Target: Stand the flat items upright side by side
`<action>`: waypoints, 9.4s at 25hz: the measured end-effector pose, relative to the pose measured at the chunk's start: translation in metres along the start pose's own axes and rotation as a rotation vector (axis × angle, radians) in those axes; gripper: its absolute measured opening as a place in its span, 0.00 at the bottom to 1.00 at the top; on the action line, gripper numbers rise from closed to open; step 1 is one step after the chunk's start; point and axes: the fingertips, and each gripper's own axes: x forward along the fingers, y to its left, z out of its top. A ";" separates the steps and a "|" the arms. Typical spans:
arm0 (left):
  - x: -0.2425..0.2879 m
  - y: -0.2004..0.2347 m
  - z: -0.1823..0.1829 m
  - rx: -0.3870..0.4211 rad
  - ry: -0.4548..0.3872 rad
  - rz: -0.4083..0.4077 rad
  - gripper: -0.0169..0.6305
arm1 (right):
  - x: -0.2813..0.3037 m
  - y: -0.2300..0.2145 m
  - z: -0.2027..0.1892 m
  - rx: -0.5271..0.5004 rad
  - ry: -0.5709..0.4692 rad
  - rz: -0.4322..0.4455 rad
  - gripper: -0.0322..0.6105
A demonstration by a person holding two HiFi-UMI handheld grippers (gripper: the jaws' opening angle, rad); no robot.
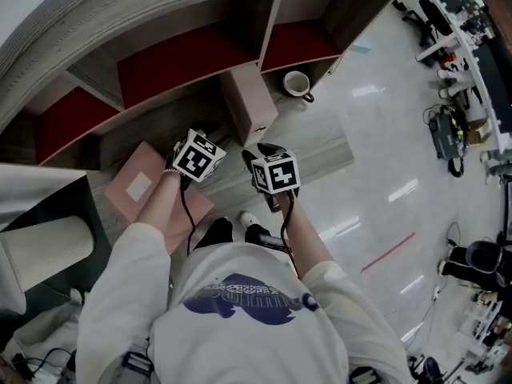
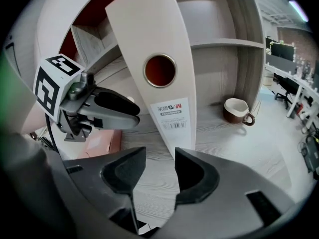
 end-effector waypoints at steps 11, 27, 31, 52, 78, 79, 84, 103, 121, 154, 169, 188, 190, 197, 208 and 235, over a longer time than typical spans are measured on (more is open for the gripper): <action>-0.104 -0.074 -0.121 -0.417 0.002 0.236 0.26 | -0.023 0.048 -0.050 -0.250 0.109 0.222 0.37; -0.224 -0.128 -0.266 -0.825 0.098 0.563 0.28 | -0.012 0.215 -0.111 -0.597 0.263 0.452 0.38; -0.247 -0.144 -0.293 -0.877 0.094 0.579 0.29 | -0.015 0.248 -0.129 -0.619 0.286 0.470 0.39; -0.223 -0.139 -0.382 -0.999 0.061 0.308 0.37 | -0.020 0.251 -0.196 -0.373 0.318 0.258 0.45; -0.191 -0.096 -0.397 -1.251 -0.018 0.227 0.40 | -0.005 0.203 -0.192 -0.328 0.383 0.255 0.46; -0.190 -0.095 -0.398 -1.259 -0.014 0.227 0.40 | -0.003 0.201 -0.188 -0.332 0.385 0.260 0.46; -0.185 -0.095 -0.400 -1.303 0.002 0.229 0.40 | 0.009 0.188 -0.166 -0.367 0.395 0.278 0.47; -0.180 -0.098 -0.397 -1.364 0.042 0.221 0.32 | 0.096 0.208 -0.108 -0.340 0.531 0.591 0.53; -0.183 -0.097 -0.396 -1.362 0.061 0.208 0.31 | 0.109 0.210 -0.126 -0.280 0.654 0.700 0.40; -0.226 -0.088 -0.421 -1.124 0.000 0.206 0.30 | 0.054 0.265 -0.118 -0.403 0.432 0.635 0.33; -0.231 -0.031 -0.397 -0.760 -0.069 0.499 0.30 | 0.063 0.261 -0.083 -0.690 0.043 0.583 0.33; -0.216 -0.040 -0.395 -0.526 -0.056 0.711 0.29 | 0.082 0.240 -0.105 -1.013 0.001 0.525 0.32; -0.216 -0.044 -0.396 -0.509 -0.059 0.727 0.29 | 0.081 0.240 -0.107 -1.017 -0.005 0.532 0.31; -0.216 -0.059 -0.399 -0.426 -0.048 0.779 0.29 | 0.075 0.238 -0.113 -1.084 0.005 0.547 0.29; -0.214 -0.076 -0.416 -0.350 0.064 0.777 0.23 | 0.069 0.238 -0.130 -1.137 0.048 0.537 0.25; -0.245 -0.136 -0.296 -0.851 0.007 0.466 0.39 | 0.009 0.271 -0.062 -1.241 0.316 0.833 0.57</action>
